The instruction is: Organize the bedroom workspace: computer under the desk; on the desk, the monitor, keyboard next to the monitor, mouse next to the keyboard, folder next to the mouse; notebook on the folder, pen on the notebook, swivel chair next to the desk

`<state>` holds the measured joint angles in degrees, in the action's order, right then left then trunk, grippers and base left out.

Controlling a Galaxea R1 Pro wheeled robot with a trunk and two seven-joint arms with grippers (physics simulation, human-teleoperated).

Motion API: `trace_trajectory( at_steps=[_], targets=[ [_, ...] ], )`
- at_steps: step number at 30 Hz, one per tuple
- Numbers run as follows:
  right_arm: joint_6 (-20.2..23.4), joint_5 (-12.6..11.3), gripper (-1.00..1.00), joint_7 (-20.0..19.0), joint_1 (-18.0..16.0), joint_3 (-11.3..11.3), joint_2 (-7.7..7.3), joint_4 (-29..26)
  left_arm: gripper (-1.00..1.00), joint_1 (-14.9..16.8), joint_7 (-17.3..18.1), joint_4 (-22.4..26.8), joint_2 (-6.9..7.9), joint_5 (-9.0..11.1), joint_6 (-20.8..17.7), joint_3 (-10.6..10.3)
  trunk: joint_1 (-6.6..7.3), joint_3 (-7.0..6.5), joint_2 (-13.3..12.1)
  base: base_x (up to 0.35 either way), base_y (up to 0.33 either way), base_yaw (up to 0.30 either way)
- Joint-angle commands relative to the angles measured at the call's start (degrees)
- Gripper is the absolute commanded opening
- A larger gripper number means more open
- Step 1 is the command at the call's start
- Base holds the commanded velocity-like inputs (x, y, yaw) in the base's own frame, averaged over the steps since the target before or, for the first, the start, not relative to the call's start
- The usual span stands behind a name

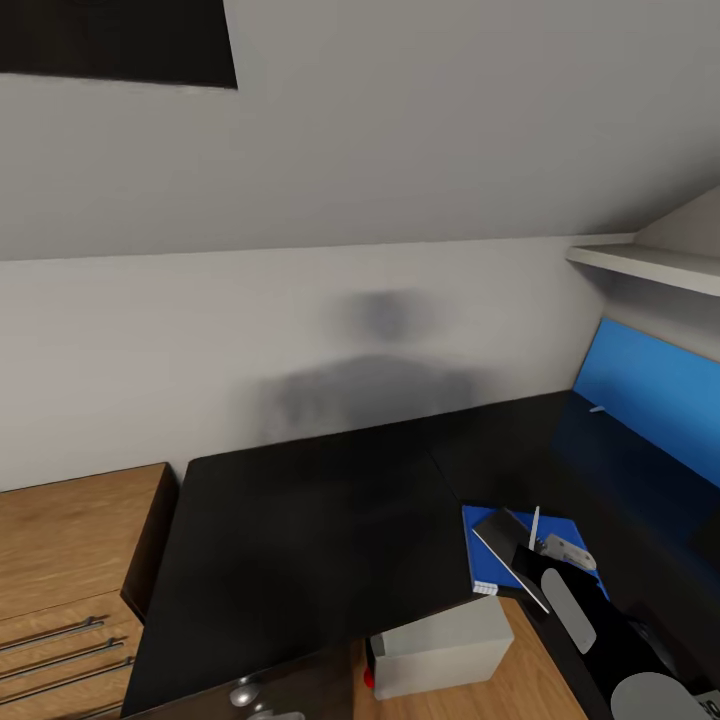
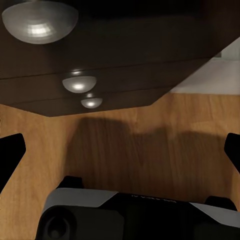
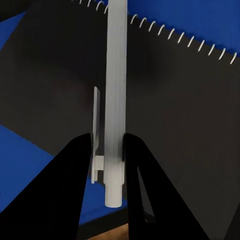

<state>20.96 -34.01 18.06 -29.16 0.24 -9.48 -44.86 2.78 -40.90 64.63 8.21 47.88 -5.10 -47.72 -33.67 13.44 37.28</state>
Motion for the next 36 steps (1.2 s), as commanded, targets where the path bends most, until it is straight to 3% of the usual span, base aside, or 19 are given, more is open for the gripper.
trace_trajectory(
  at_steps=[1,11,12,20,29,36],
  targets=[
    [0.2,-0.5,-1.0,0.4,0.0,0.0,-0.02,-0.1,1.0,0.1,-0.4,0.1,0.06,0.1,-0.3,-0.2,-0.02,0.09,0.1,0.0,0.0,0.0],
    [0.2,-0.3,-1.0,0.4,0.0,0.0,-0.02,-0.2,1.0,0.1,-0.3,0.0,0.06,0.0,-0.3,-0.1,-0.02,0.09,0.1,0.0,0.0,0.0],
    [0.2,-0.3,1.0,0.4,0.0,0.0,-0.02,-0.2,1.0,0.1,-0.3,0.0,0.06,0.0,-0.3,-0.1,-0.02,0.09,0.1,0.0,0.0,0.0],
    [0.2,-0.3,1.0,0.4,0.0,0.0,-0.06,-0.2,1.0,0.1,-0.3,0.0,0.08,0.1,-0.3,-0.1,-0.02,0.09,0.1,0.0,0.0,0.0],
    [0.2,-0.3,1.0,0.4,0.0,0.1,-0.02,-0.6,1.0,0.1,-0.5,-0.4,0.12,0.1,-0.3,-1.8,1.96,-1.52,-3.5,0.0,0.0,0.0],
    [0.2,0.4,1.0,2.2,0.3,0.6,0.4,-10.4,1.0,0.1,-0.5,-0.9,0.06,0.1,-0.3,-1.9,3.5,-2.78,-6.3,0.0,0.0,0.0]
  ],
)
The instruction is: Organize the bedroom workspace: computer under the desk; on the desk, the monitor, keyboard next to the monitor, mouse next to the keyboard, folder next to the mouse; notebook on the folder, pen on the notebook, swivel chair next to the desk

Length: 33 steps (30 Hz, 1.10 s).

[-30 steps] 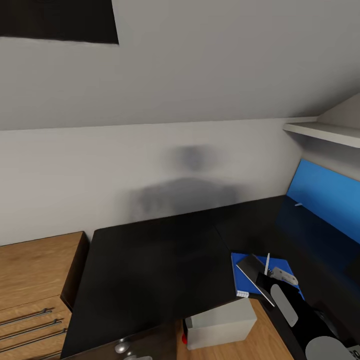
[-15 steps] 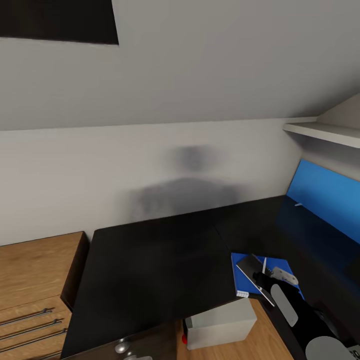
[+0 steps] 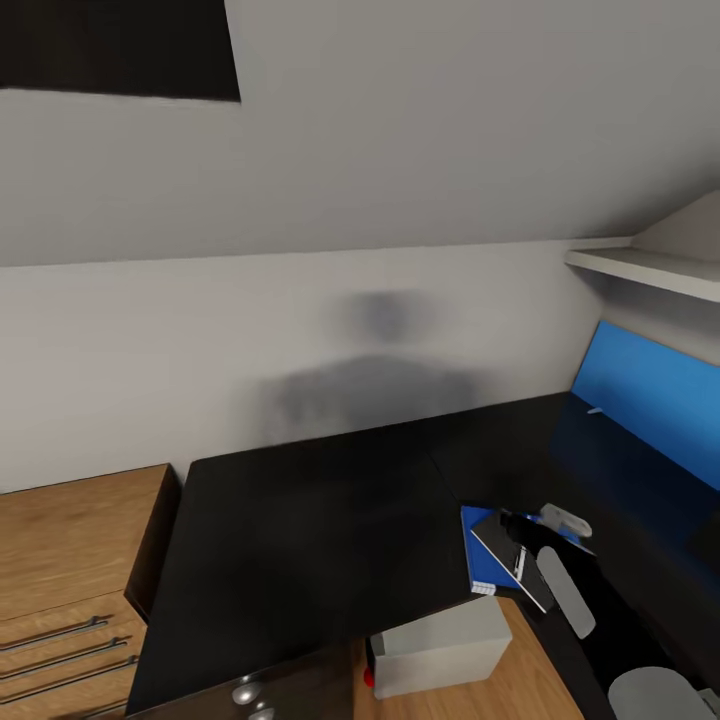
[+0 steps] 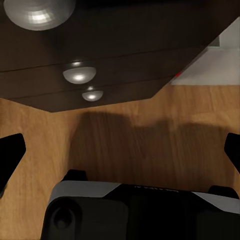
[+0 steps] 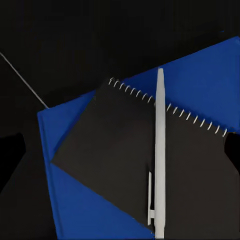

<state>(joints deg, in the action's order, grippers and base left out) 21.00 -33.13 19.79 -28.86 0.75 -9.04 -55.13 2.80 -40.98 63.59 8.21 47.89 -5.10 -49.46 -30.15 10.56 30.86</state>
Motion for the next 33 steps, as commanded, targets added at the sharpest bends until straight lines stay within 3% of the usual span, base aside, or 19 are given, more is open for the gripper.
trace_trajectory(
  at_steps=[1,7,9,20,27,33],
  targets=[
    [0.3,-0.3,1.0,1.0,0.1,0.1,0.09,-1.5,1.0,0.1,-0.4,0.1,0.06,0.1,-0.3,-0.2,0.2,-0.08,-0.3,0.0,0.0,0.0],
    [0.8,0.2,1.0,5.7,2.9,0.9,1.87,-10.5,1.0,0.1,-0.4,0.1,0.05,0.1,-0.3,-0.2,1.51,-1.15,-2.7,0.0,0.0,0.0],
    [1.2,0.3,1.0,7.2,5.7,3.7,2.65,-15.7,1.0,0.1,-0.4,0.0,0.05,0.1,-0.3,-0.2,1.95,-1.51,-3.5,0.0,0.0,0.0],
    [0.8,0.0,1.0,7.7,6.9,13.0,3.18,-16.8,1.0,0.1,-0.4,0.0,0.13,0.1,-0.3,-0.1,4.37,-3.49,-7.9,0.0,0.0,0.0],
    [0.8,-0.1,1.0,7.7,7.0,14.3,3.41,-16.7,1.0,0.1,-0.4,-0.6,0.06,0.0,-0.3,-0.2,4.37,-3.49,-7.9,0.0,0.0,0.0],
    [0.8,0.0,1.0,7.7,7.0,14.4,4.8,-16.7,1.0,0.1,-0.3,-1.3,0.05,0.1,-0.3,-0.2,4.37,-3.49,-7.9,0.0,0.0,0.0]
  ],
)
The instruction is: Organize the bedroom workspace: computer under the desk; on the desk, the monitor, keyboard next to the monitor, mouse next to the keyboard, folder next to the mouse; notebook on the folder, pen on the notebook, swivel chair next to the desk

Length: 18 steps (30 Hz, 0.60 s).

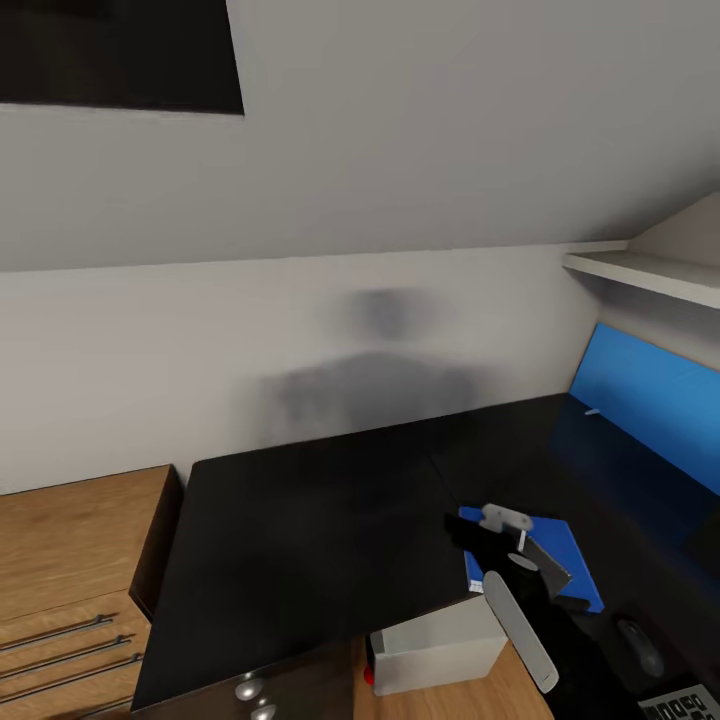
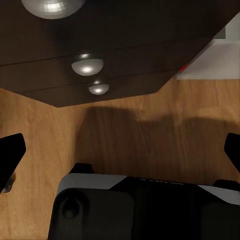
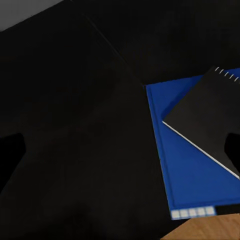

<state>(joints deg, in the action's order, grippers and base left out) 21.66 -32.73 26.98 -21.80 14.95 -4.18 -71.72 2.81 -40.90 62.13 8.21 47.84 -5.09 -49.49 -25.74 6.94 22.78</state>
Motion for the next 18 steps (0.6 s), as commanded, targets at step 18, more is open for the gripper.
trace_trajectory(
  at_steps=[18],
  targets=[
    [0.5,-0.2,1.0,0.5,0.0,0.5,0.31,-0.5,1.0,0.1,-0.4,-0.1,0.13,0.2,-0.3,0.2,-0.04,0.13,0.1,-0.042,0.0,0.0]
  ],
)
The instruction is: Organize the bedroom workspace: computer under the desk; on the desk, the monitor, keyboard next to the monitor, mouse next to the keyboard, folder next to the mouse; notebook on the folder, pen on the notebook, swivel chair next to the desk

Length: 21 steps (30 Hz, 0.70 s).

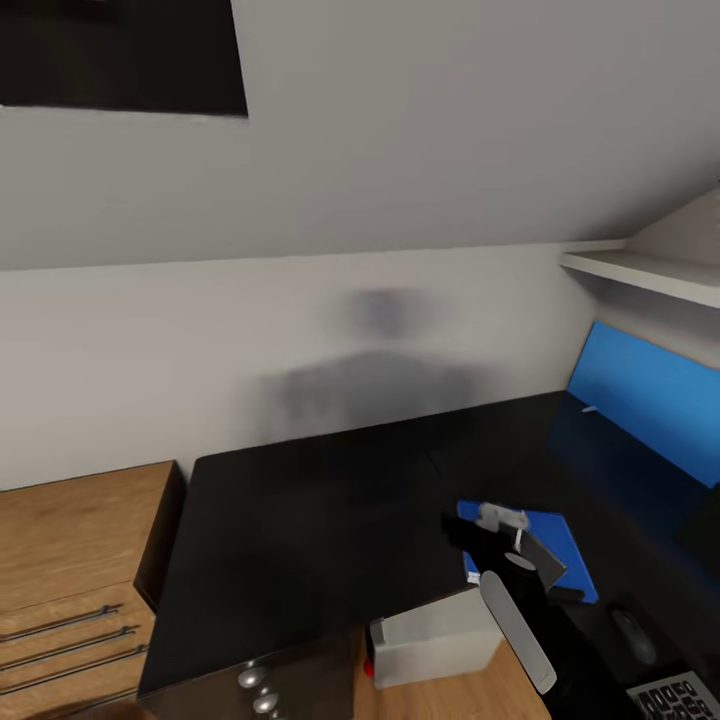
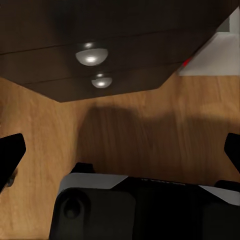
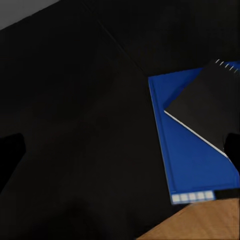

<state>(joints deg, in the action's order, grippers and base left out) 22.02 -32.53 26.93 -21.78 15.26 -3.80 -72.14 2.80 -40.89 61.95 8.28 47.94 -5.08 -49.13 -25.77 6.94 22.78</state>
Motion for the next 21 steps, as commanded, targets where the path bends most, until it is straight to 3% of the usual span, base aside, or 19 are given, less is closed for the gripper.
trace_trajectory(
  at_steps=[1,9,16,21],
  targets=[
    [0.1,-0.5,1.0,0.5,-0.1,0.2,-0.07,-0.1,1.0,0.1,-0.4,0.1,0.06,0.1,-0.3,-0.1,-0.01,0.13,0.1,-0.272,0.0,0.0],
    [-0.1,-0.4,1.0,0.5,-0.1,1.7,-0.07,0.0,1.0,0.1,-0.4,0.1,0.07,0.1,-0.3,-0.1,-0.01,0.13,0.1,-0.321,0.0,0.0],
    [-0.1,-0.3,1.0,0.4,-0.1,1.7,-0.07,0.1,1.0,0.1,-0.4,0.1,0.07,0.1,-0.3,-0.1,-0.01,0.13,0.1,-0.337,-0.022,0.0],
    [-0.2,-0.3,1.0,0.2,-0.1,2.4,0.11,0.5,1.0,0.0,-0.5,-3.2,0.01,0.1,-0.2,0.0,-0.01,0.13,0.1,-0.337,-0.088,0.0]
  ],
)
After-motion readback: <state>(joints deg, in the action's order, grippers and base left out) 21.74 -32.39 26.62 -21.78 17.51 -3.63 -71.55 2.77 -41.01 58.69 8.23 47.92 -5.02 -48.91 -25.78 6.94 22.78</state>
